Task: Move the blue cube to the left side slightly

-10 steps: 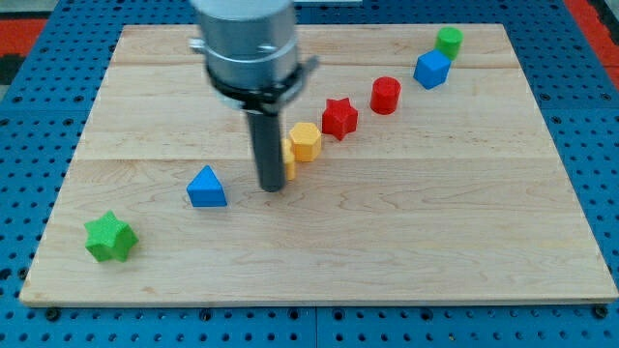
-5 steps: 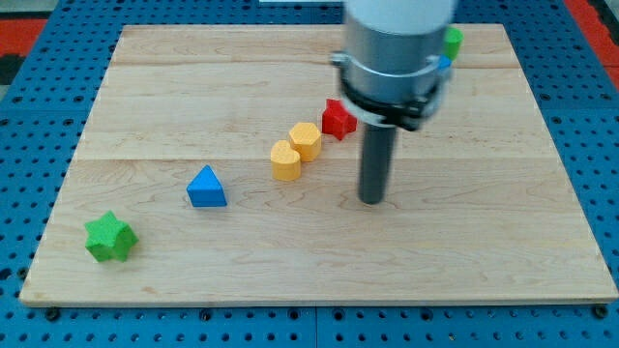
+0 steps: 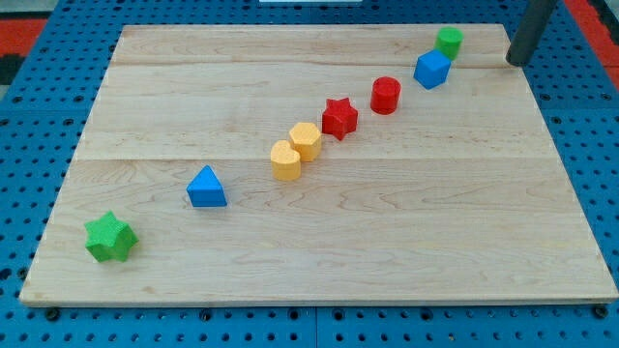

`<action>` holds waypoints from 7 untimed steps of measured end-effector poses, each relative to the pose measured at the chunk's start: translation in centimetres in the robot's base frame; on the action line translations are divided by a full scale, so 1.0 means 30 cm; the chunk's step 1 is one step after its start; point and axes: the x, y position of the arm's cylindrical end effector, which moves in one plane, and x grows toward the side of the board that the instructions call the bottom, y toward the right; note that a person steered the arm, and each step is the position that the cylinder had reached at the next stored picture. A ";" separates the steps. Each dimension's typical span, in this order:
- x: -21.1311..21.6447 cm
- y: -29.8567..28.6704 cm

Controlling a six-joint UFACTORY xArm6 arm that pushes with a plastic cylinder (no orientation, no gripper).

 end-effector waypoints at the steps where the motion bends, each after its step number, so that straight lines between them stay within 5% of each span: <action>1: 0.015 -0.071; 5: 0.040 -0.414; 7: 0.042 -0.331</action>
